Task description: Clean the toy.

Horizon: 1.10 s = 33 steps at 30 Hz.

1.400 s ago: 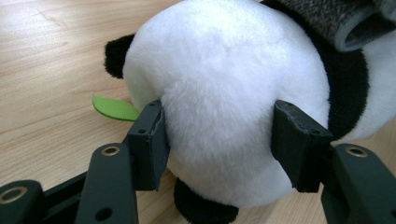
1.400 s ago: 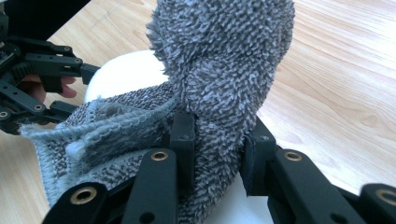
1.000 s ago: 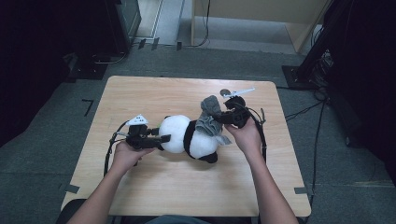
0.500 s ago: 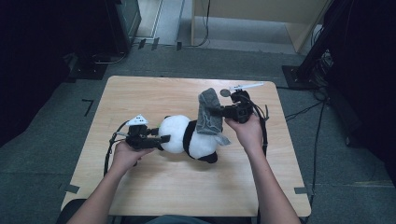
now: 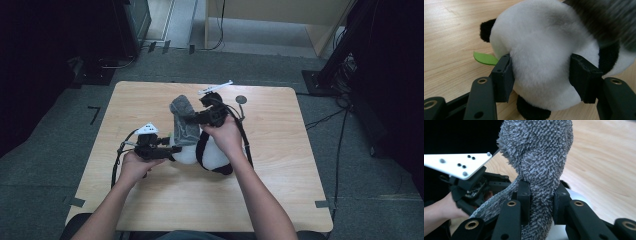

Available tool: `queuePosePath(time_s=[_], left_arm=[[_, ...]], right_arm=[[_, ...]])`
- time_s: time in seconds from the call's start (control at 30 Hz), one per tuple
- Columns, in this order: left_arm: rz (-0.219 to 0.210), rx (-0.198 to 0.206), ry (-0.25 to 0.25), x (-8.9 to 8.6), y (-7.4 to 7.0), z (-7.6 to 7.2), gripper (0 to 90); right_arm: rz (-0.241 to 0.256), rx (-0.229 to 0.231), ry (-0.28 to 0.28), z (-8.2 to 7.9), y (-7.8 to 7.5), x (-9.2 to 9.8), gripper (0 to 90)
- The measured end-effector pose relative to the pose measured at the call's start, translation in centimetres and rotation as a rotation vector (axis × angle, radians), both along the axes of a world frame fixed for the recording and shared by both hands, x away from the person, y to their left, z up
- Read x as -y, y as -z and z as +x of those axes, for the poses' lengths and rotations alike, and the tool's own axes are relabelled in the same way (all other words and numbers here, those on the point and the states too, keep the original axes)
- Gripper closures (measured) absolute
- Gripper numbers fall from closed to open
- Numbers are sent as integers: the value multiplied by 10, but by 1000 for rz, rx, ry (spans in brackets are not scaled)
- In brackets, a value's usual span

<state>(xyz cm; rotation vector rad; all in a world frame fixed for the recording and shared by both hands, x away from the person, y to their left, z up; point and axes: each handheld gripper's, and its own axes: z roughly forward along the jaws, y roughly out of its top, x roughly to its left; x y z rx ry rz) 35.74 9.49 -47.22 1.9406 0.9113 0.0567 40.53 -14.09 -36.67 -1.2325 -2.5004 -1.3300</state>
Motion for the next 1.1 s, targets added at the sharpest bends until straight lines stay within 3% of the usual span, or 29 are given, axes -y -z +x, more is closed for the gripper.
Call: queuePosePath(time_s=[0.1, 0.23, 0.27, 0.4, 0.67, 1.1], left_arm=[[4, -1, 2, 0, 0, 0, 404], [8, -5, 2, 0, 0, 0, 404], [7, -6, 4, -1, 1, 0, 404], [6, 1, 2, 1, 1, 0, 403], [12, -3, -1, 3, 2, 1, 400], [4, -2, 1, 3, 3, 2, 393]], right_arm=[[-37, -14, -22, 6, 13, -16, 733], [-184, 2, -16, 8, 29, -28, 703], [-197, 18, -15, 7, 31, -28, 695], [-211, 36, -5, 5, 31, -22, 687], [-201, 15, 5, 1, 31, -4, 687], [-194, -11, 64, -7, 27, 42, 704]])
